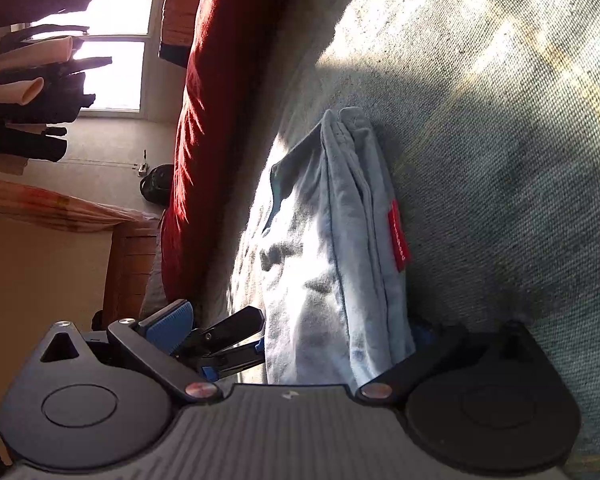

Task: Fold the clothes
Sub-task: 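Bring both open grippers to the edge of the folded light-blue shirt, then close both grippers on the shirt's edge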

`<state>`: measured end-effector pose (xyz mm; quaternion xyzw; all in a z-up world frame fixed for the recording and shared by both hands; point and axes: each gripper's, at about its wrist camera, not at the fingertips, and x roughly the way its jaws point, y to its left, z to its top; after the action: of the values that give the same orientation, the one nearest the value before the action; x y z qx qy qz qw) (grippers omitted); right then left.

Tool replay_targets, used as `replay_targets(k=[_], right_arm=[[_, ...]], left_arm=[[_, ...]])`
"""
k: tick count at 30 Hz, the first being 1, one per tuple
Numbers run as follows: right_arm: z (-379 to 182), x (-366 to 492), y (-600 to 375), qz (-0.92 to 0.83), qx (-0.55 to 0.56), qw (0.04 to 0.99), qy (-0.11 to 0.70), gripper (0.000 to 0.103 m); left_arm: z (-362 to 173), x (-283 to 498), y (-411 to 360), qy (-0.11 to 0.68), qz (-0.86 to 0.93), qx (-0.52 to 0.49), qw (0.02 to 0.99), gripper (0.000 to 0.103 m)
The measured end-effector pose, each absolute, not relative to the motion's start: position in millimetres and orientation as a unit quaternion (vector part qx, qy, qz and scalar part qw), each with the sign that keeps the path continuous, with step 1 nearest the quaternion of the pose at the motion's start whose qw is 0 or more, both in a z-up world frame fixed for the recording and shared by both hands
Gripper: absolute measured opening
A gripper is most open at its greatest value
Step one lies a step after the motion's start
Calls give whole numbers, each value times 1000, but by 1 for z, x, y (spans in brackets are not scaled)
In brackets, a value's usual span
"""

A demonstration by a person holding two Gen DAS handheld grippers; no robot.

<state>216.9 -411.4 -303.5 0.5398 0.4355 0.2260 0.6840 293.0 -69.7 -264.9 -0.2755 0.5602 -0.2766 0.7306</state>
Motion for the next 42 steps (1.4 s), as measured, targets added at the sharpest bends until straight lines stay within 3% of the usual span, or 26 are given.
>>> replay_targets(k=[20,25,29,32,34,37,38,39,42], right_arm=[[-299,218,-403,217,522,694,446,103],[-299,220,-405,222,520,688,455,103],[-298,220,-406,229,513,686,463,101],[-298,219,-410,223,500,690,473,90],[-300,218,-415,216,493,691,482,76],[-308,217,-423,197,495,682,501,45],[-311,217,-427,190,496,678,508,27],[-314,217,-428,184,496,674,515,17],[-316,215,-428,184,500,671,515,17]], left_arm=[[-258,290,-73,556,-269,-261,742,83],[-254,286,-69,554,-254,-246,754,61],[-255,285,-60,555,-248,-263,749,56],[-255,284,-57,555,-239,-260,753,51],[-257,284,-58,557,-236,-260,752,50],[-256,285,-65,561,-235,-244,755,49],[-254,285,-68,562,-236,-233,758,47],[-251,284,-71,562,-234,-214,764,38],[-248,280,-72,559,-233,-209,768,16]])
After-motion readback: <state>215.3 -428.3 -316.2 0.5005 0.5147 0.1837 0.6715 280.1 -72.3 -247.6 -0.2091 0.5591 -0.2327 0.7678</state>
